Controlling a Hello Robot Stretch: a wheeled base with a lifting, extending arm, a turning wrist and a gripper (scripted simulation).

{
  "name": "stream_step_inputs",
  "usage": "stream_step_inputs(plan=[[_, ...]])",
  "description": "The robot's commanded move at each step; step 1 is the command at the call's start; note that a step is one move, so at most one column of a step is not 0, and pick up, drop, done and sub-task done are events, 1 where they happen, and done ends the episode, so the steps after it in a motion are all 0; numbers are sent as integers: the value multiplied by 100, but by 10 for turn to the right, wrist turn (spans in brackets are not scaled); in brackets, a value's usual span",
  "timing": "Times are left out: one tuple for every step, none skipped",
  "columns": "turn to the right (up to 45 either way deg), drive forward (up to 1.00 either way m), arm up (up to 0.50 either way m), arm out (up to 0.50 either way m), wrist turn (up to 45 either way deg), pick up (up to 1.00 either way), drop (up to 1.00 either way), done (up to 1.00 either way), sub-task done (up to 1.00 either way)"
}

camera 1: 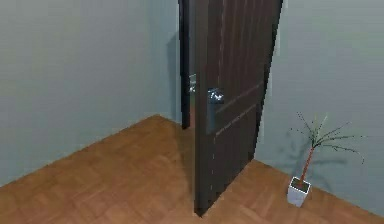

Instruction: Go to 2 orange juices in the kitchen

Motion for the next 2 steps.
stream_step_inputs(plan=[[-300,0,0,0,0,0,0,0,0],[0,45,0,0,0,0,0,0,0]])
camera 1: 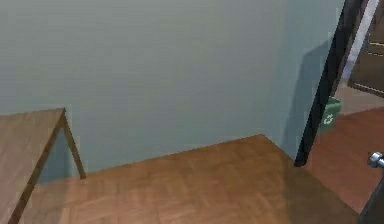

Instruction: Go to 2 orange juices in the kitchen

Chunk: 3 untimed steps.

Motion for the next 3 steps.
stream_step_inputs(plan=[[90,0,0,0,0,0,0,0,0],[0,90,0,0,0,0,0,0,0],[450,0,0,0,0,0,0,0,0]])
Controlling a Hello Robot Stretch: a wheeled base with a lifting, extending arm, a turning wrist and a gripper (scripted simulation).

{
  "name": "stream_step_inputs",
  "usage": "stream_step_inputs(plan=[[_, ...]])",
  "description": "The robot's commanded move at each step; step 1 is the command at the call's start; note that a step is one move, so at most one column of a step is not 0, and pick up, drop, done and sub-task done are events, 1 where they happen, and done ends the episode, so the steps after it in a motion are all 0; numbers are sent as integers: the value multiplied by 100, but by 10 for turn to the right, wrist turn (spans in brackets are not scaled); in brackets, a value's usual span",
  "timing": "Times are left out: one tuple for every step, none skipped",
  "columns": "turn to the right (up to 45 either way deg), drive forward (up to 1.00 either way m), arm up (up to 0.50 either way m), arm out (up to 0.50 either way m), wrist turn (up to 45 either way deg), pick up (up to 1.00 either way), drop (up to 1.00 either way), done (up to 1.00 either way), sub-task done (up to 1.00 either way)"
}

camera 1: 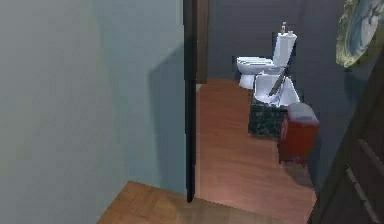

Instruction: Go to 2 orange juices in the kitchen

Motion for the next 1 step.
stream_step_inputs(plan=[[150,0,0,0,0,0,0,0,0]])
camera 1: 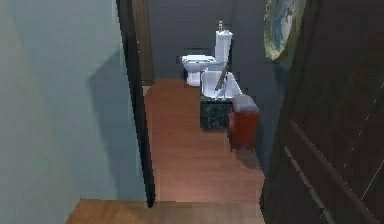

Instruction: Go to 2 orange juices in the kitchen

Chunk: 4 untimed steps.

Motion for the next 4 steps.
stream_step_inputs(plan=[[0,100,0,0,0,0,0,0,0],[30,0,0,0,0,0,0,0,0],[0,35,0,0,0,0,0,0,0],[-180,0,0,0,0,0,0,0,0]])
